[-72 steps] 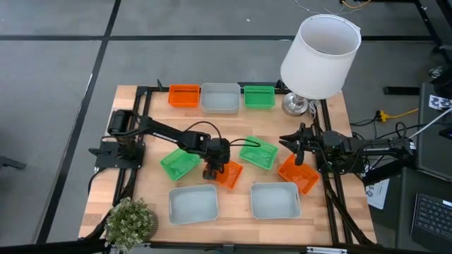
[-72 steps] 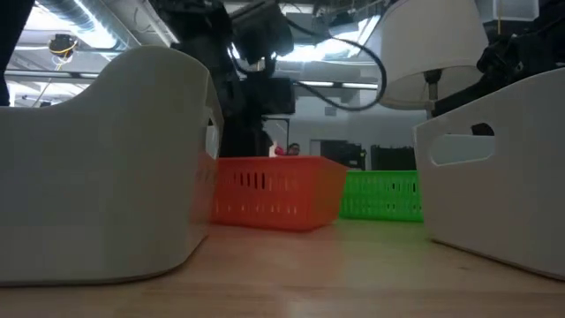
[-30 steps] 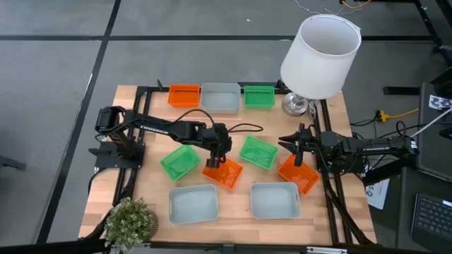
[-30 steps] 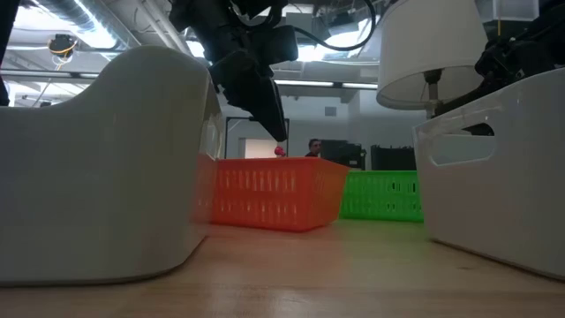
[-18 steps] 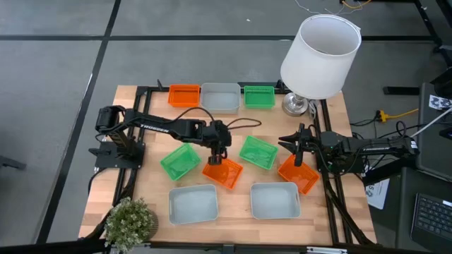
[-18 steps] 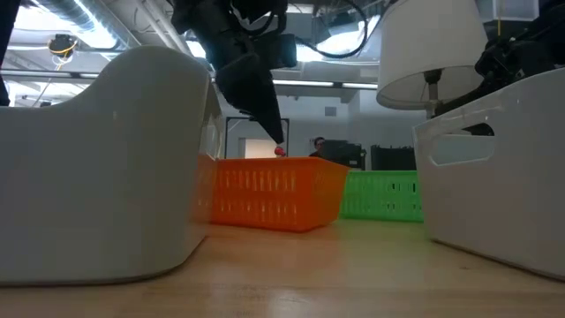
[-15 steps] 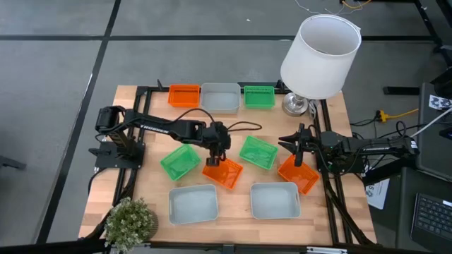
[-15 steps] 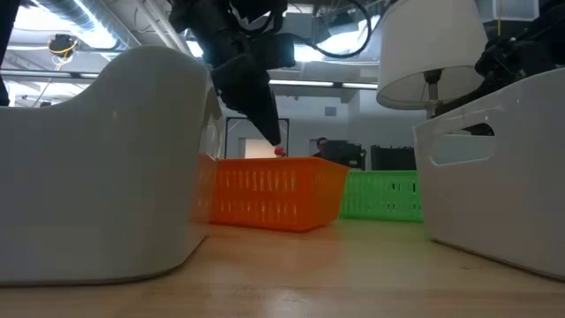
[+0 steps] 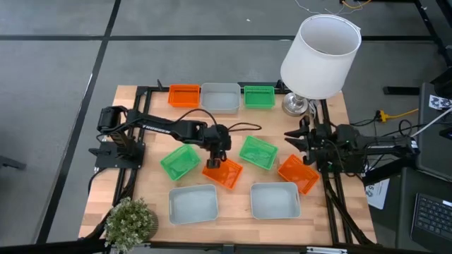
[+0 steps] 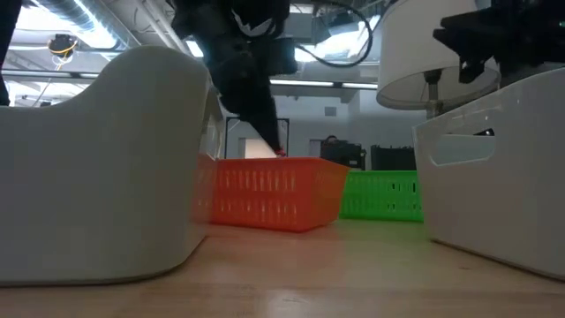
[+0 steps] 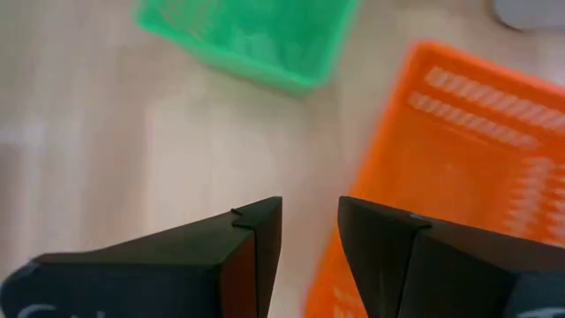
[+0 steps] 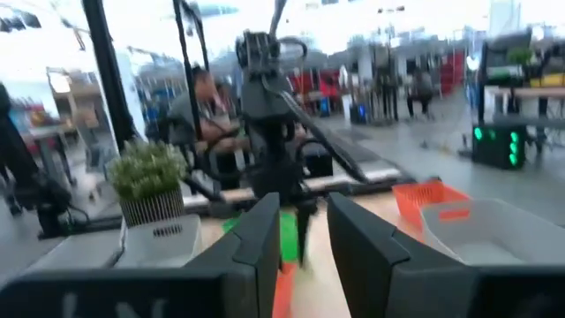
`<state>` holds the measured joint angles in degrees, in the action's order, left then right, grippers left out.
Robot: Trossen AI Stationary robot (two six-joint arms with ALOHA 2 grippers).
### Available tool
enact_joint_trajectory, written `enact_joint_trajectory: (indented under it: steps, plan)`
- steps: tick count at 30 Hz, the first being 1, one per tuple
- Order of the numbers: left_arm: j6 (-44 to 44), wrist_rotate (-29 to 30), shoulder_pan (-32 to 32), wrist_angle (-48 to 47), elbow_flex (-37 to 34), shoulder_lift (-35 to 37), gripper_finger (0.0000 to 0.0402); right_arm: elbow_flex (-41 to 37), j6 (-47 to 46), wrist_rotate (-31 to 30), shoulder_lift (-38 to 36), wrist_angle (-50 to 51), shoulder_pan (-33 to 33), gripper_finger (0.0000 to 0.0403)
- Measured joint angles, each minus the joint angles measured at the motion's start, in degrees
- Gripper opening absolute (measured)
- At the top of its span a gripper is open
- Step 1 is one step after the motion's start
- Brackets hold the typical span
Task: Stack baskets by color
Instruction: Stack the bottom left orange bin on the top orange bin
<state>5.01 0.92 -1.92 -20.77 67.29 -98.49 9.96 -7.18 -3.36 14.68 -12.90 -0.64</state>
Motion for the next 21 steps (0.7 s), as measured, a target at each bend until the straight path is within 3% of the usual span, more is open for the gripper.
enact_joint_trajectory:
  steps: [4,17,19,21]
  plan:
    - [1.93,-2.94,0.28,-0.07,-0.07,-2.04,0.0106,2.41,-0.15,0.00,1.74,3.56,-0.02,0.0099]
    - [6.10,-3.00,0.66,0.68,0.09,-9.45,0.0104,0.88,-3.06,-0.04,6.39,5.82,-0.02,0.0099]
    - [6.31,-2.01,0.66,0.45,0.04,-10.03,0.0089,0.71,-3.04,-0.04,6.84,5.67,-0.02,0.0099]
    - [6.65,-1.93,0.64,-0.67,0.04,-9.38,0.0049,0.32,-3.00,-0.04,7.22,5.68,0.00,0.0099]
